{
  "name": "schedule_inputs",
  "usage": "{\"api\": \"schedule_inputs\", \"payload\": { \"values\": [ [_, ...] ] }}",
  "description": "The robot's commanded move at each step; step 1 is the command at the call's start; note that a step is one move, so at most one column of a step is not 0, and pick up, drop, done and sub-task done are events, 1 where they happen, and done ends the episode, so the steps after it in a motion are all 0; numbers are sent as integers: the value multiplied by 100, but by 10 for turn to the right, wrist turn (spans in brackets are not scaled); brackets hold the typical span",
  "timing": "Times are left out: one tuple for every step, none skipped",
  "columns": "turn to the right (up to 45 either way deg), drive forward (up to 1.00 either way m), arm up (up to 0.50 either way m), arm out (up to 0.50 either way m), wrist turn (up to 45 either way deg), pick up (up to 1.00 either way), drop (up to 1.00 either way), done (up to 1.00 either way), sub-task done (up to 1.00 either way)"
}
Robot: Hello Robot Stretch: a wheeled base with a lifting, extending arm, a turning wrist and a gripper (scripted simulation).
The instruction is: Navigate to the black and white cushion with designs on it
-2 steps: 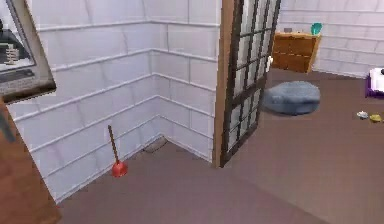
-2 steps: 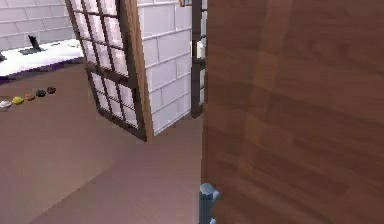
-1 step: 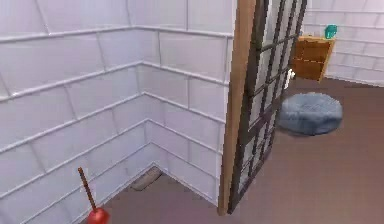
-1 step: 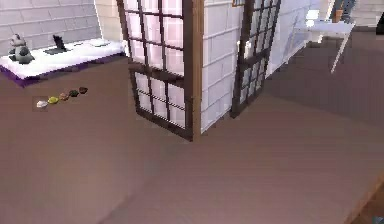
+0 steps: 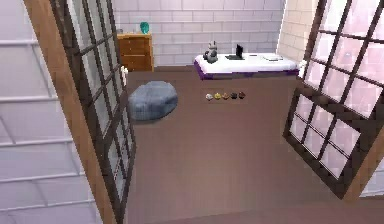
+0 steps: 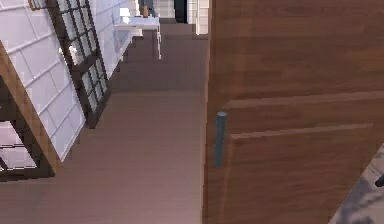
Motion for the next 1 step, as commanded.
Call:
{"api": "schedule_inputs", "payload": {
  "values": [
    [90, 0, 0, 0, 0, 0, 0, 0, 0]
  ]
}}
